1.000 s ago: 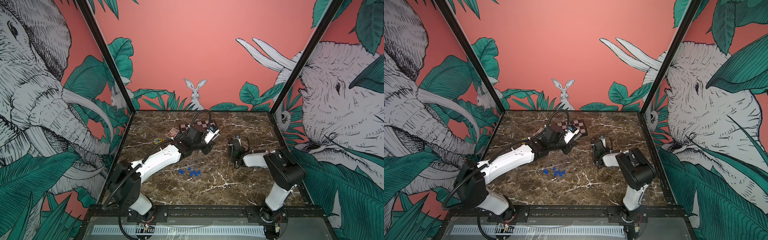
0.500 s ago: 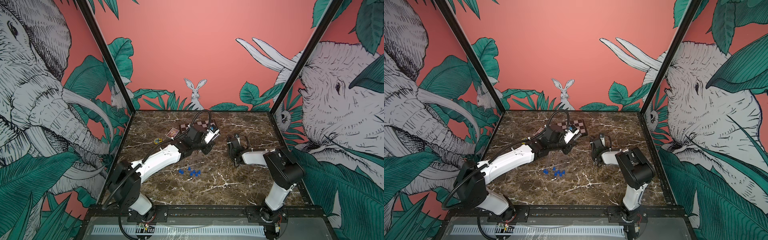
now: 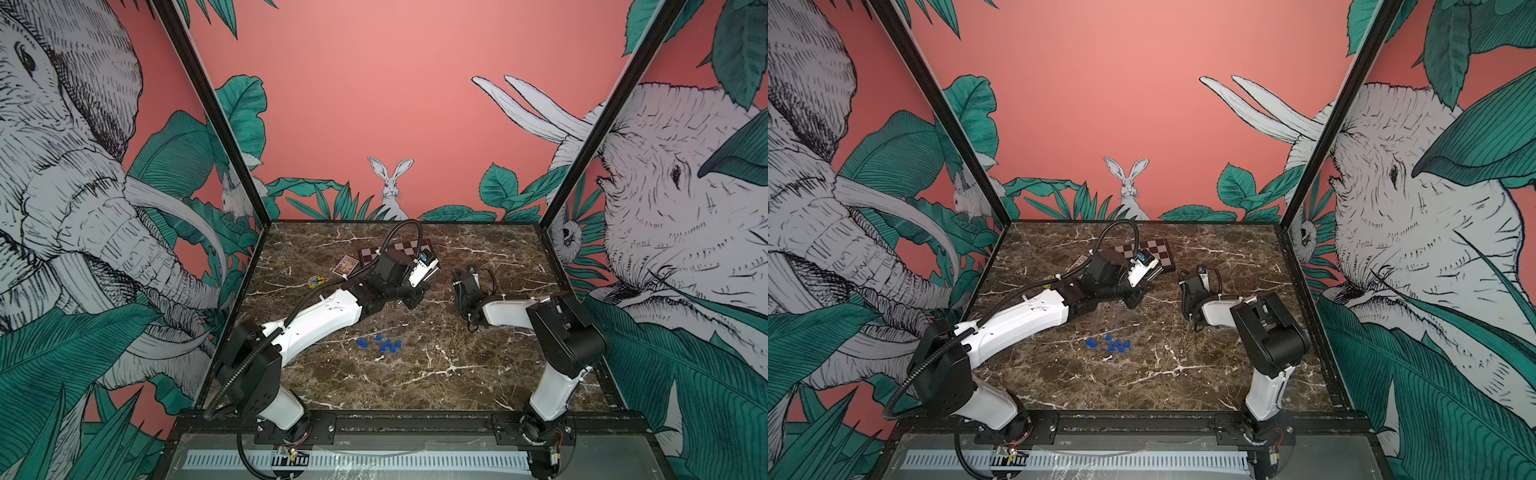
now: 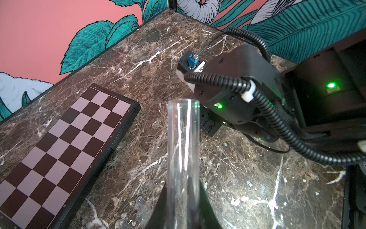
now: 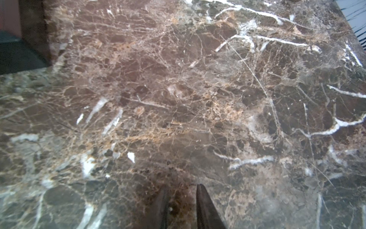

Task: Remove stoppers from test tubes
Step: Place the stopper at the center of the board, then place the test tube at the center of the board.

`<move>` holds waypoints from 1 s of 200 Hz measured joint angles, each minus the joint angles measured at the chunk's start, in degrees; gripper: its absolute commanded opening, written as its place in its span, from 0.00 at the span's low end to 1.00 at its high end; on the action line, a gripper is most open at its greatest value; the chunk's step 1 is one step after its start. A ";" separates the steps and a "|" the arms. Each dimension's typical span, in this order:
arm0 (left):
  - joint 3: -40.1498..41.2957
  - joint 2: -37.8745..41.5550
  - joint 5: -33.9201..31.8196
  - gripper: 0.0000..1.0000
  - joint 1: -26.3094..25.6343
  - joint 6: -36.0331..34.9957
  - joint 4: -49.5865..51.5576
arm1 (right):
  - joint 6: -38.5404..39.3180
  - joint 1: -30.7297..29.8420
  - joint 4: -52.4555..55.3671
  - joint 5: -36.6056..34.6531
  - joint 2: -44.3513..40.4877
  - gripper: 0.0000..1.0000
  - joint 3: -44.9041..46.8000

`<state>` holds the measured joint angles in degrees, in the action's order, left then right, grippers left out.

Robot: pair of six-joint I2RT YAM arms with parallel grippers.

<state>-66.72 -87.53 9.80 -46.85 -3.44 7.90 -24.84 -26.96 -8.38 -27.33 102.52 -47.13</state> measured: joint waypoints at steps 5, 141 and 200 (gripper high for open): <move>0.00 0.00 0.00 0.00 0.00 -0.02 0.00 | -0.02 0.00 -0.15 0.17 -0.02 0.29 0.07; -10.43 -10.82 -3.45 0.00 -5.99 6.95 -0.39 | 2.62 9.16 17.20 -1.16 -33.81 0.44 -8.85; -20.37 -27.30 -11.04 0.00 -10.99 17.51 -2.27 | 3.45 14.40 28.30 -3.37 -46.31 0.44 -10.91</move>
<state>-87.09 -114.83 -1.23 -57.84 14.06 5.63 -21.39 -12.56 19.92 -30.70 56.21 -58.04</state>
